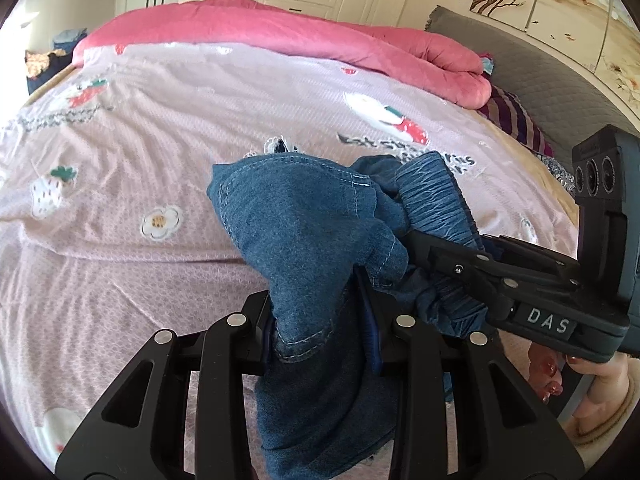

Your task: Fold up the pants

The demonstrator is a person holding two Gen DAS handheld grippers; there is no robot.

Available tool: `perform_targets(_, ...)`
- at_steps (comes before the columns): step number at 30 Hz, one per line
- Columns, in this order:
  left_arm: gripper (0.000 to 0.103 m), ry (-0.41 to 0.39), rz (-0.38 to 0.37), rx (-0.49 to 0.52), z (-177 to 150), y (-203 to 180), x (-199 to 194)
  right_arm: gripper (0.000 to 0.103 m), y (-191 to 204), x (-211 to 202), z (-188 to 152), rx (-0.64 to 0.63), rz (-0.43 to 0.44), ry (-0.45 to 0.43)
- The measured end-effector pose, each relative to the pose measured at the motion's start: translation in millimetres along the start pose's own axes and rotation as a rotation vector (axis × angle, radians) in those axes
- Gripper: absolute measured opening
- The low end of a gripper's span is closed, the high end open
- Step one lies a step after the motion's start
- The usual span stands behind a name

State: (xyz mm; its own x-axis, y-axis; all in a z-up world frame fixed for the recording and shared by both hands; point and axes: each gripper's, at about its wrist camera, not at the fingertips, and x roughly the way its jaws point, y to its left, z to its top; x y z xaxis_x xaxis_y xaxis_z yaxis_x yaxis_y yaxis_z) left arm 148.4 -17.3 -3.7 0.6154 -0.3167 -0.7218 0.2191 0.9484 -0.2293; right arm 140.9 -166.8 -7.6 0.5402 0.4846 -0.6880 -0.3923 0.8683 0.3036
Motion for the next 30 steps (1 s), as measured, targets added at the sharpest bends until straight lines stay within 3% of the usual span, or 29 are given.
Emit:
perform_targets(16, 0.033, 0.020, -0.004, -0.026, -9.3, 7.5, 8.6, 0.048, -11.6, 14.8, -8.2, 0.063, -0.020, 0.040)
perform_targets(30, 0.042, 0.017, 0.001, -0.042, -12.6, 9.5, -2.3, 0.061, -2.9, -10.6, -9.0, 0.026, -0.049, 0.002)
